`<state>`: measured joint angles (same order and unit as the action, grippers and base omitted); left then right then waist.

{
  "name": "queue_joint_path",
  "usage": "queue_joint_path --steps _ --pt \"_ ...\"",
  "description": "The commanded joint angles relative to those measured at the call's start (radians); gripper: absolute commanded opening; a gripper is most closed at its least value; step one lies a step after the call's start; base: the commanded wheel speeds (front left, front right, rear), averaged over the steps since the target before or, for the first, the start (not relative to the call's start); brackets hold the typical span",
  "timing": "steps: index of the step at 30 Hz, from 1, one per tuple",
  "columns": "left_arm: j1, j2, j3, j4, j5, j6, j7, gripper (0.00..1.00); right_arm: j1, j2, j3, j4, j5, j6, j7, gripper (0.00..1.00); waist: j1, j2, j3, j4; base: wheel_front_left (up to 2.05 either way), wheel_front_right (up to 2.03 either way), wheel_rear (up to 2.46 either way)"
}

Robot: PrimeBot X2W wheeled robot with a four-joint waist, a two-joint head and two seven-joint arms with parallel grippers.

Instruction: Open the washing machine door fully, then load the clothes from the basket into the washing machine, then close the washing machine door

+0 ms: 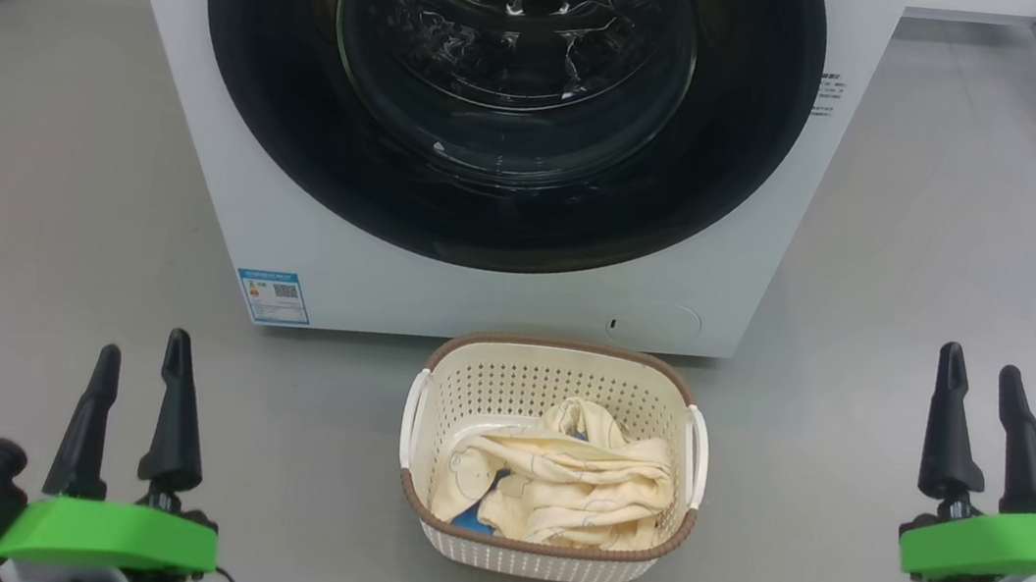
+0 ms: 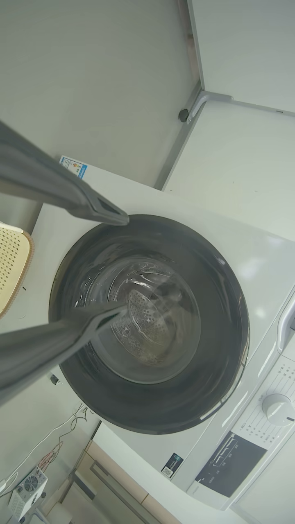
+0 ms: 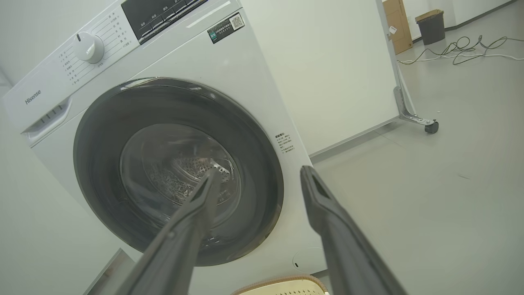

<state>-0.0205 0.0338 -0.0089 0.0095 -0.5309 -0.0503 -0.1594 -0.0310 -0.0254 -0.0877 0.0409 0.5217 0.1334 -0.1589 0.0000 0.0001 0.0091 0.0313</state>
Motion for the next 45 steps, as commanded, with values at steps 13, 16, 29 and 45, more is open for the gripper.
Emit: queue_joint_path --steps 13,16,29,45 --pt "-0.021 0.015 -0.01 0.002 0.234 0.008 -0.05 1.0 -0.062 -0.022 0.052 -0.001 -0.241 -0.002 -0.05 1.0 0.0 -0.0001 -0.008 -0.006 0.0 0.0 0.0" --pt "-0.013 0.015 -0.019 0.045 0.24 -0.006 -0.059 1.0 -0.058 -0.022 0.058 0.027 -0.269 -0.002 -0.059 1.0 0.0 -0.0001 -0.012 -0.007 0.0 0.0 0.0" --pt "-0.031 0.016 -0.047 0.16 0.355 -0.029 -0.097 1.0 -0.071 -0.024 0.098 0.115 -0.378 -0.003 -0.078 1.0 0.0 -0.0001 -0.015 -0.006 0.0 0.0 0.0" --pt "-0.042 0.016 -0.046 0.183 0.376 -0.028 -0.102 1.0 -0.083 -0.025 0.101 0.138 -0.396 -0.003 -0.086 1.0 0.0 -0.0001 -0.006 -0.006 0.0 0.0 0.0"
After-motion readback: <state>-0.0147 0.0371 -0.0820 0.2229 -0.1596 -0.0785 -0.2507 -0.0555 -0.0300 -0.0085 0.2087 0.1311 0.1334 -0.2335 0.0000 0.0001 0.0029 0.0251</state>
